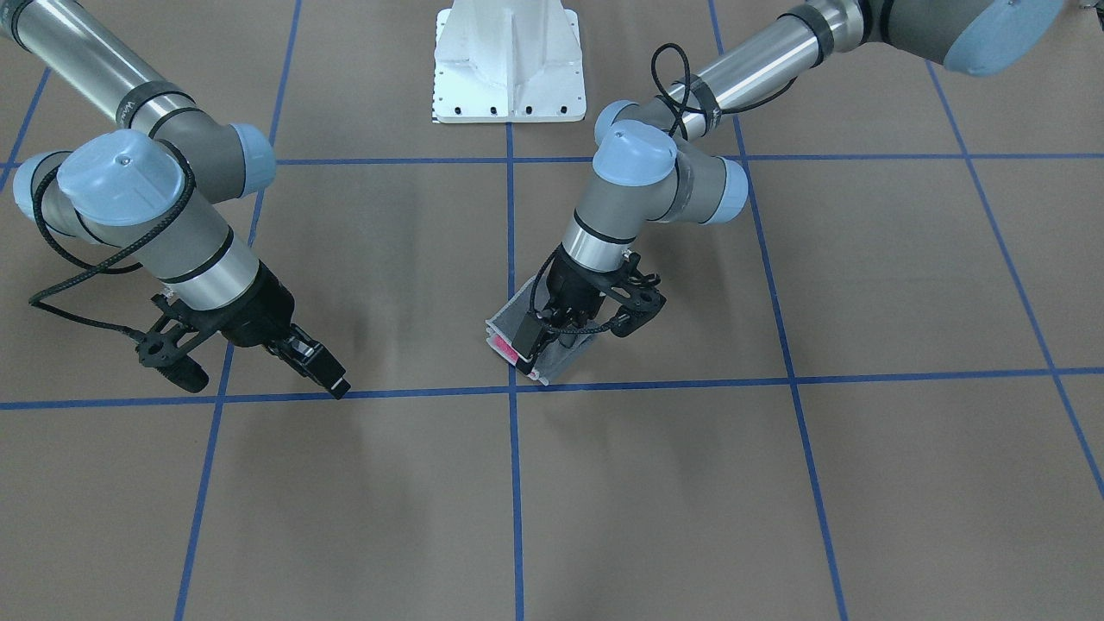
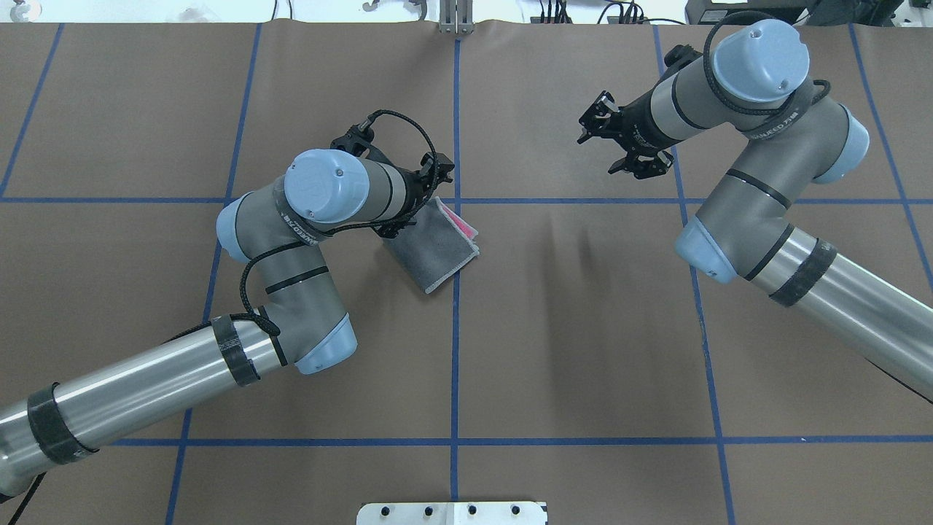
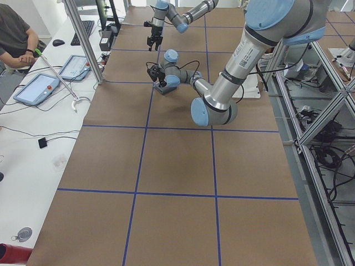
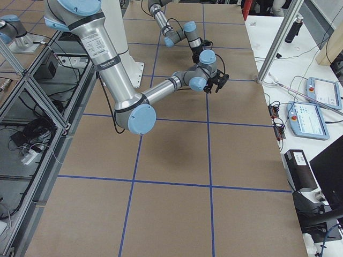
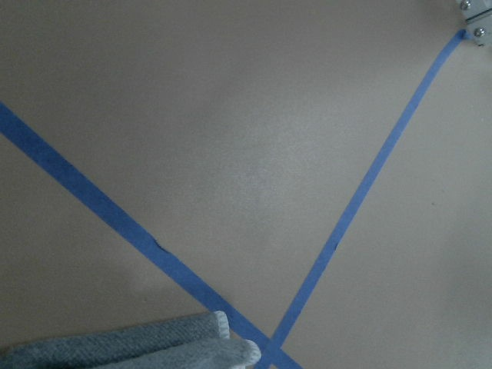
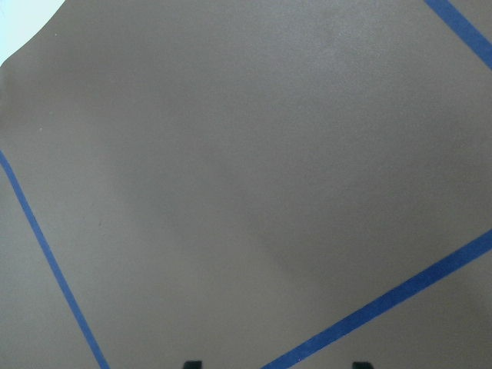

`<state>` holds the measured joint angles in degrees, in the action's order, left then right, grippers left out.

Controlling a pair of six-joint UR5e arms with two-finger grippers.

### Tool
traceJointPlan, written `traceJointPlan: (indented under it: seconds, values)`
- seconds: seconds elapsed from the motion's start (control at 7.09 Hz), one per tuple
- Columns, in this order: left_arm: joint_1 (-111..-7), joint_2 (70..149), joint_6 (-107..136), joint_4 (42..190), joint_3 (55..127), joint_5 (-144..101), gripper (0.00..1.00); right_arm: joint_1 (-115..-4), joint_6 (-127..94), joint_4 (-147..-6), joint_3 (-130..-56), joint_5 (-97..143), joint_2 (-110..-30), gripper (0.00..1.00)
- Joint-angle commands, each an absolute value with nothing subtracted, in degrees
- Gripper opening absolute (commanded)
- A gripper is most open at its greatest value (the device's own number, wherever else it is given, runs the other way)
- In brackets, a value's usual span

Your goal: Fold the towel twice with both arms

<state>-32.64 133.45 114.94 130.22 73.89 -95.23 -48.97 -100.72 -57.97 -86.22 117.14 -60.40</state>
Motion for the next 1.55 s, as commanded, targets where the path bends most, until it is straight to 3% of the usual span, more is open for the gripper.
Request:
traceJointPlan:
  seconds: [0.0, 0.56, 1.41]
  values:
    - [-32.69, 132.37, 114.79, 130.17, 73.39, -95.45, 0.99, -49.22, -100.81, -58.09, -86.22, 117.07, -60.47, 0.72]
    - [-32.96, 128.25, 114.78, 130.08, 75.22, -97.72, 0.99, -49.48, -100.81, -58.18, -86.40, 116.98, -60.47, 0.73]
    - [-35.95, 128.58, 114.87, 129.46, 79.81, -100.99, 0.99, -49.75, -100.81, -58.18, -86.40, 117.16, -60.56, 0.74]
